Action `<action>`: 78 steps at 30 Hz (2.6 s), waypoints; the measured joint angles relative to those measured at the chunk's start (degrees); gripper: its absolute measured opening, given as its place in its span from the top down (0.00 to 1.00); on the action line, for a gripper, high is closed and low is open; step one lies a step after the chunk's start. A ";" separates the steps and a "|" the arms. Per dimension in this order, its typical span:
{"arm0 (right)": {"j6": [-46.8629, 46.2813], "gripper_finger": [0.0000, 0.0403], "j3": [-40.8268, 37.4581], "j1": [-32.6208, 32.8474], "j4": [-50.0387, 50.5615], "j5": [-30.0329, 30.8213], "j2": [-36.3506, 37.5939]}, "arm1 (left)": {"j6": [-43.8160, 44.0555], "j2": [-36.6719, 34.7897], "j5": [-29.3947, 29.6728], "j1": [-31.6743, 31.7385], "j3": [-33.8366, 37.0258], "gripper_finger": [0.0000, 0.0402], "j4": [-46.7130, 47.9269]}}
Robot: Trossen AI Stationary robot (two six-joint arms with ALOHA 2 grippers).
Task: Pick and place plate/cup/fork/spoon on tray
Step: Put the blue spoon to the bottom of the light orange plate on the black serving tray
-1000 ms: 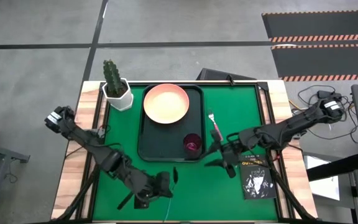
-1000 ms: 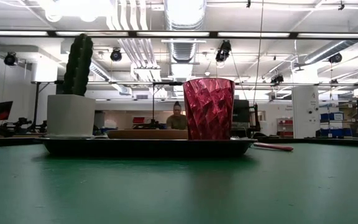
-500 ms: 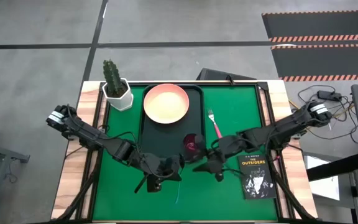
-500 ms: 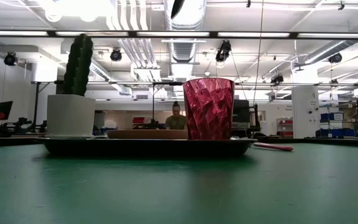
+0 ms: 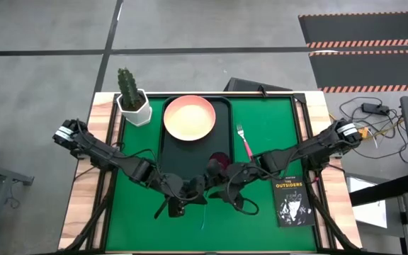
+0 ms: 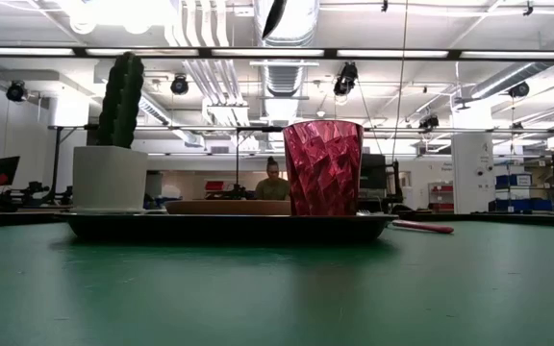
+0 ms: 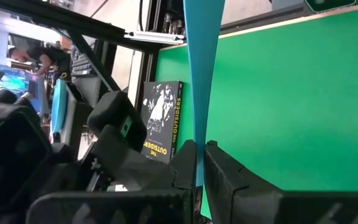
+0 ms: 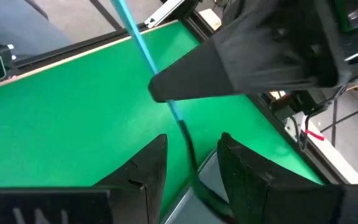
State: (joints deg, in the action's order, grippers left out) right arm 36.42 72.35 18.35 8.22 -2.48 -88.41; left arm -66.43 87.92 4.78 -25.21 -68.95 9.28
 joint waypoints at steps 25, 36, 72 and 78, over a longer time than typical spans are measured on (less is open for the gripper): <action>3.65 0.98 2.10 0.00 0.84 1.42 -2.91 | 6.77 -0.07 6.49 0.37 1.49 0.99 -4.79; 4.93 0.98 2.15 0.00 0.85 5.59 -2.00 | 5.84 -2.46 9.79 0.31 2.67 0.86 -4.26; -17.59 0.98 9.40 -18.68 21.18 20.58 -4.03 | 37.61 -22.62 39.27 -2.14 19.19 0.85 8.55; -26.87 0.98 12.17 -21.23 25.34 21.85 -7.60 | 37.63 -23.23 54.09 -2.14 24.98 0.85 4.27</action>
State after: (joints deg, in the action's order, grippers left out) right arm 9.56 84.52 -2.88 33.56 19.38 -96.01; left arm -28.81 64.69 58.87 -27.35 -43.96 13.55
